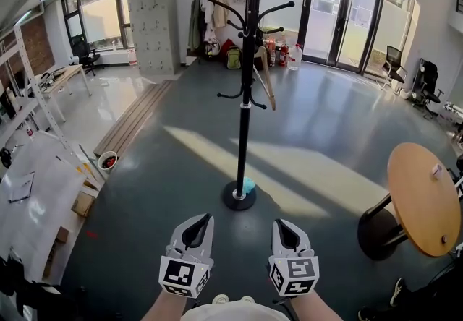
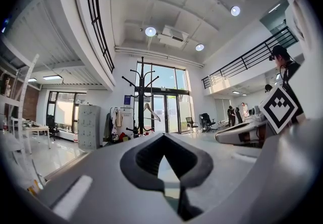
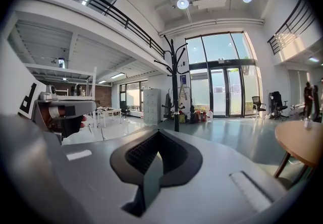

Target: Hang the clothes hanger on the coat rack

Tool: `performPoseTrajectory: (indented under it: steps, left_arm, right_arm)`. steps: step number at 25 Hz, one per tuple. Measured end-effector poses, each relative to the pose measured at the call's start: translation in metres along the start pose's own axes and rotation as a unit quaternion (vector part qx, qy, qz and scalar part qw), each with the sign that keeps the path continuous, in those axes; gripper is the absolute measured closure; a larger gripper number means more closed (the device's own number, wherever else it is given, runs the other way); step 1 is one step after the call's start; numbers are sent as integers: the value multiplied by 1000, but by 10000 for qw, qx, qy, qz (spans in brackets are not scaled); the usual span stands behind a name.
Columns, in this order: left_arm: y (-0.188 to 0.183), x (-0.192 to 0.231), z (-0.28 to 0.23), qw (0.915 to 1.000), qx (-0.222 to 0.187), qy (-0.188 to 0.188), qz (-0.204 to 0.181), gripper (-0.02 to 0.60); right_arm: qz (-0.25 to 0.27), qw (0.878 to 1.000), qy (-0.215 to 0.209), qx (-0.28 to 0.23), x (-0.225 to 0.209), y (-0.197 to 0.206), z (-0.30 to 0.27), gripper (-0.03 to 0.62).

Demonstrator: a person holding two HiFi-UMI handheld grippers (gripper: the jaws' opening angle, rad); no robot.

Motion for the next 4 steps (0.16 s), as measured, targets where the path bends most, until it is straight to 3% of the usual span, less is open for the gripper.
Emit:
performPoseTrajectory:
  steps: [4]
  left_arm:
    - [-1,-1,-3,10000,14,10,10,581]
  right_arm:
    - [12,10000,-11,6,-2,-2,-1,569]
Point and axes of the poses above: the fingertips, and each gripper's own axes: z backward along the fingers, x to its left, y out of its underside, the point moved 6 cm from there along z, backward along the fingers, and after that the axes turned 4 degrees about y, right-handed, at the moved point
